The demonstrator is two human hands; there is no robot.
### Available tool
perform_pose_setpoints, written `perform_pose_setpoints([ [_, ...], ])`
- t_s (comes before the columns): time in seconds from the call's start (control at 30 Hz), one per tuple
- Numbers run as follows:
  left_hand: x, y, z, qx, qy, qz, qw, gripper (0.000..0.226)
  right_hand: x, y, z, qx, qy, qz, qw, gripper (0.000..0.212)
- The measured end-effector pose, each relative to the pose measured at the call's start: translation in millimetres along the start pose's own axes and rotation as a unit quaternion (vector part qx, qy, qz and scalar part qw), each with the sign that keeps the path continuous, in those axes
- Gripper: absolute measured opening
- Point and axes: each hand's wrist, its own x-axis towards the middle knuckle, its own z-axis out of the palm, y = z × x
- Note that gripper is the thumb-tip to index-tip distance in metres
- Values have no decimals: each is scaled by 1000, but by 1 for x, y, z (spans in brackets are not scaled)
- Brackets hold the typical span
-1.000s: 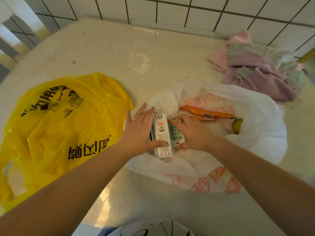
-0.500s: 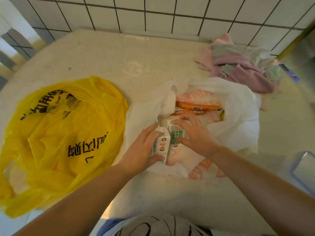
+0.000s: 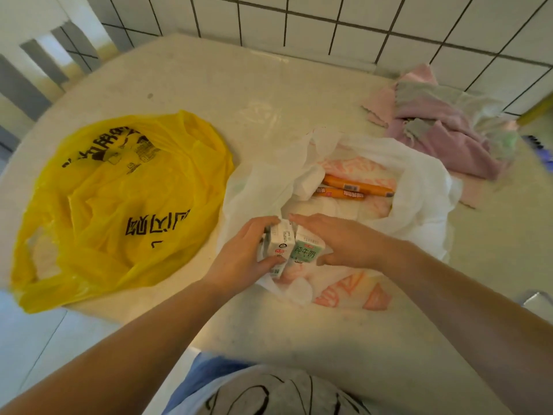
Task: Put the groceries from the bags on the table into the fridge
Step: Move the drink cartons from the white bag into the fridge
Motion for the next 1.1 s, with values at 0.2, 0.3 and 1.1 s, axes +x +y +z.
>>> perform_pose_setpoints([
  [0.2,-8,17,1,-92,82,-85,989,73,1,8,-24,19,43,-38,998,51],
  [0.3,-12,29,-4,-120,131,-79,981,73,1,4,-26,97,33,-51,993,52],
  [1.1,-264,-33,-270,-102,440,-25,892,62,111,-376,-59,345,173,-257,886,46],
])
